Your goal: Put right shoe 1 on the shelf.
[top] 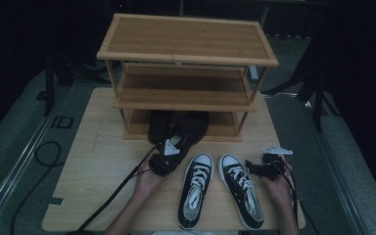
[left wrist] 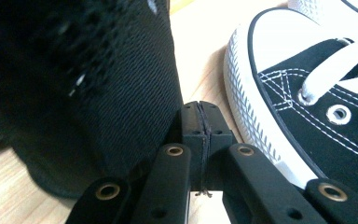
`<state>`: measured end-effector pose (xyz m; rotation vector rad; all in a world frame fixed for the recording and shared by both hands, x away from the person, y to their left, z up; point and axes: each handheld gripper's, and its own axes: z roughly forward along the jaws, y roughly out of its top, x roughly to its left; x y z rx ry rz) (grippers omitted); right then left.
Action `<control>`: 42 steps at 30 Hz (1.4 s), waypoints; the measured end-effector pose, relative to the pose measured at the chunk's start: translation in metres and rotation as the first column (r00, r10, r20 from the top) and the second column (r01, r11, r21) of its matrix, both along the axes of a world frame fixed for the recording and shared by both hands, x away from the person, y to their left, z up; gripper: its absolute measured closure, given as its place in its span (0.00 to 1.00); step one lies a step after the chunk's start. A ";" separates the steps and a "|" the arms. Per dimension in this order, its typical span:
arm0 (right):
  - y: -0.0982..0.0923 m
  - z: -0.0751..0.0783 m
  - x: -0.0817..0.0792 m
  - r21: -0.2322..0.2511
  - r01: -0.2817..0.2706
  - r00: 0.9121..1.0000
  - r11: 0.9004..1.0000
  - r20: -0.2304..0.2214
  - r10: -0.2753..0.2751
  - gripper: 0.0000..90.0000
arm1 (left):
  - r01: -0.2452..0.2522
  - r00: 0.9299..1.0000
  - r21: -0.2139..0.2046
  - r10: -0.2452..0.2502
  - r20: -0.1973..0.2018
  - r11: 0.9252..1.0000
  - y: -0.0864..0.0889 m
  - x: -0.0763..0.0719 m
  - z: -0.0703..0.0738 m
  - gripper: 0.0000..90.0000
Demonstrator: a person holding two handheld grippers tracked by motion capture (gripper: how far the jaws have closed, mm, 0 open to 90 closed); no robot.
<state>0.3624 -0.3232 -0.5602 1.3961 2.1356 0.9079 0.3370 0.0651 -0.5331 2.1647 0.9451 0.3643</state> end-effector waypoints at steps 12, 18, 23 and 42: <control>0.000 0.000 0.000 0.000 -0.001 1.000 1.000 0.000 0.001 0.17 | 0.031 0.999 0.060 -0.032 0.024 0.998 -0.005 -0.007 0.006 0.99; 0.000 0.000 0.000 0.000 -0.001 1.000 1.000 0.000 0.001 0.17 | 0.032 0.998 0.087 -0.036 0.043 0.996 0.004 -0.016 0.018 0.99; 0.000 0.000 0.000 0.000 -0.001 1.000 1.000 0.000 0.001 0.17 | -0.006 0.999 0.078 0.003 0.041 0.997 0.019 -0.015 0.021 0.99; 0.000 0.000 0.000 0.000 -0.001 1.000 1.000 0.000 0.001 0.17 | -0.150 0.986 0.078 0.155 -0.067 0.986 0.057 -0.002 -0.015 0.98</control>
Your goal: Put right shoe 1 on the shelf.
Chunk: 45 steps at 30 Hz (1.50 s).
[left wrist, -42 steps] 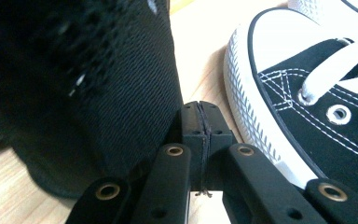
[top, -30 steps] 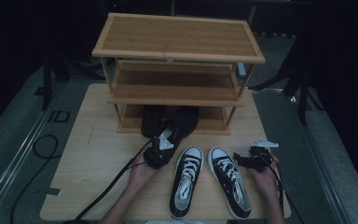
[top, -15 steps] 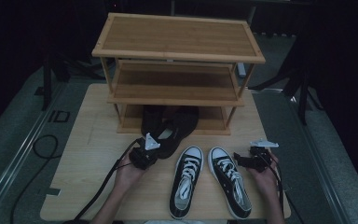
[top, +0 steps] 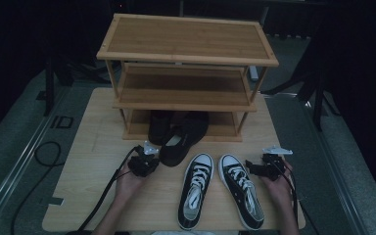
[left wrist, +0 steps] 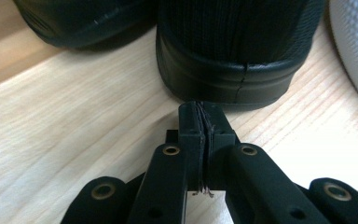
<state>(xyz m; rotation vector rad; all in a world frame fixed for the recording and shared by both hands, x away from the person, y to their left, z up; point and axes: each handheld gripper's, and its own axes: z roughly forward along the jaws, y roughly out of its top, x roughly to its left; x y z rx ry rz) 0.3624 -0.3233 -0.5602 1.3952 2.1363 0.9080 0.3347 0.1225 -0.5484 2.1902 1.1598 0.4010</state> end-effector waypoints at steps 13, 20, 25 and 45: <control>0.000 0.000 0.000 0.000 0.000 1.000 1.000 0.000 0.000 0.17 | 0.058 0.998 -0.040 -0.059 -0.009 0.998 -0.023 -0.005 -0.001 0.99; 0.000 0.000 0.000 0.000 0.000 1.000 1.000 0.000 0.000 0.17 | 0.081 0.997 -0.062 -0.081 0.002 0.995 -0.036 -0.001 0.002 0.99; 0.000 0.000 0.000 0.000 0.000 1.000 1.000 0.000 0.000 0.17 | 0.101 0.995 -0.076 -0.099 0.021 0.992 -0.045 0.004 0.008 0.99; 0.000 0.000 0.000 0.000 0.000 1.000 1.000 0.000 0.000 0.17 | 0.152 0.986 -0.040 -0.148 0.077 0.988 -0.098 0.029 0.024 0.99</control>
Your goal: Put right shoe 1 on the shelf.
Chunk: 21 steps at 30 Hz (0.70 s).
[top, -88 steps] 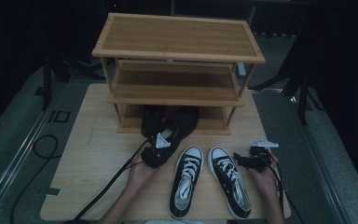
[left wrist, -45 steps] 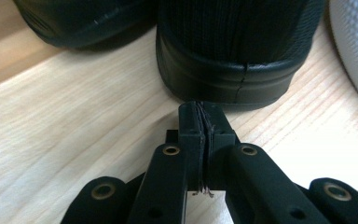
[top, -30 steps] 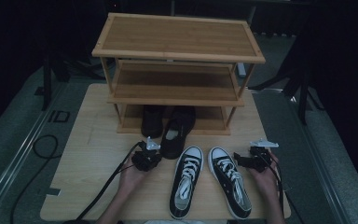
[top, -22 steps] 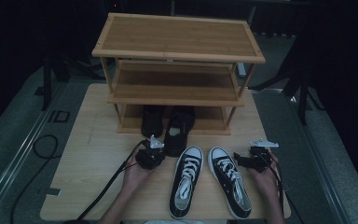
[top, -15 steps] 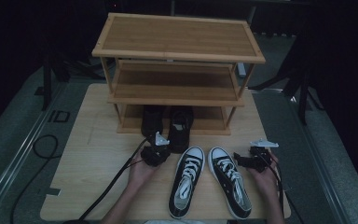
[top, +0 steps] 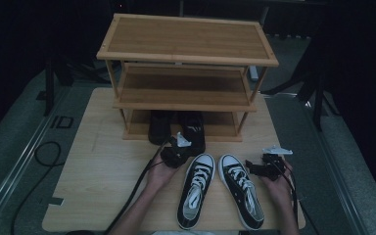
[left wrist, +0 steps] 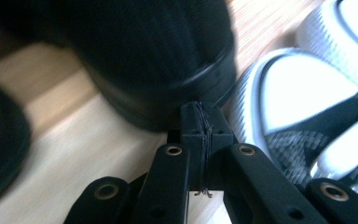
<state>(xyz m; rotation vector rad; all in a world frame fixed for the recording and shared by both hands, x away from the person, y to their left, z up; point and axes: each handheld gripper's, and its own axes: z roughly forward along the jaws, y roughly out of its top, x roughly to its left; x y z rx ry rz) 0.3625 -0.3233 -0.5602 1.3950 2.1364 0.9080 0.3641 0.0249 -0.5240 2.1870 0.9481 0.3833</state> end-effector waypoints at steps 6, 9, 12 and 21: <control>0.000 0.000 0.000 0.000 0.000 1.000 1.000 0.000 0.000 0.17 | 0.036 0.999 -0.010 -0.036 0.016 0.999 -0.022 0.005 0.005 0.99; 0.000 0.000 0.000 0.000 0.000 1.000 1.000 0.000 0.000 0.17 | 0.045 0.999 -0.011 -0.045 0.017 0.999 -0.023 0.006 0.004 0.99; 0.000 0.000 0.000 0.000 0.000 1.000 1.000 0.000 0.000 0.17 | 0.056 0.998 -0.002 -0.056 0.020 0.998 -0.027 0.008 0.005 0.99; 0.000 0.000 -0.001 0.001 0.001 1.000 1.000 0.000 -0.001 0.17 | 0.057 0.997 0.017 -0.058 0.049 0.998 -0.041 0.014 0.008 1.00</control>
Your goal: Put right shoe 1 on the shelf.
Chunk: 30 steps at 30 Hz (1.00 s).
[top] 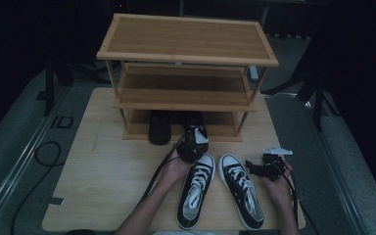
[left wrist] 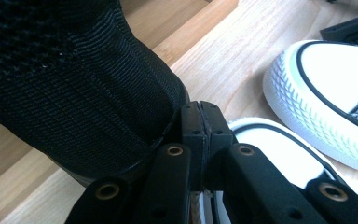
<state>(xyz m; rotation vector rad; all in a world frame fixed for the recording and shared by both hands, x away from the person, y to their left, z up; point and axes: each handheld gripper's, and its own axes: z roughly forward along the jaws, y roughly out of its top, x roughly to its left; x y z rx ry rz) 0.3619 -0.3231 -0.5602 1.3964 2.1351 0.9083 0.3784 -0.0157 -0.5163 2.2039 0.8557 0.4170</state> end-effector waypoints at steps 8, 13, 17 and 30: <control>0.000 0.000 0.000 0.001 0.001 1.000 1.000 0.001 -0.001 0.17 | -0.030 1.000 -0.003 0.030 -0.004 1.000 0.004 0.013 -0.001 1.00; 0.000 0.000 0.000 0.002 0.002 1.000 1.000 0.000 -0.002 0.17 | -0.057 0.998 0.005 0.057 -0.001 0.998 0.008 0.016 -0.002 1.00; 0.000 0.000 0.000 0.001 0.001 1.000 1.000 0.000 -0.001 0.17 | -0.083 0.997 0.008 0.083 -0.001 0.997 0.013 0.017 -0.002 1.00; 0.000 0.000 0.000 0.000 0.000 1.000 1.000 0.000 0.000 0.17 | -0.057 0.998 0.024 0.056 0.036 0.998 -0.014 0.022 0.004 0.98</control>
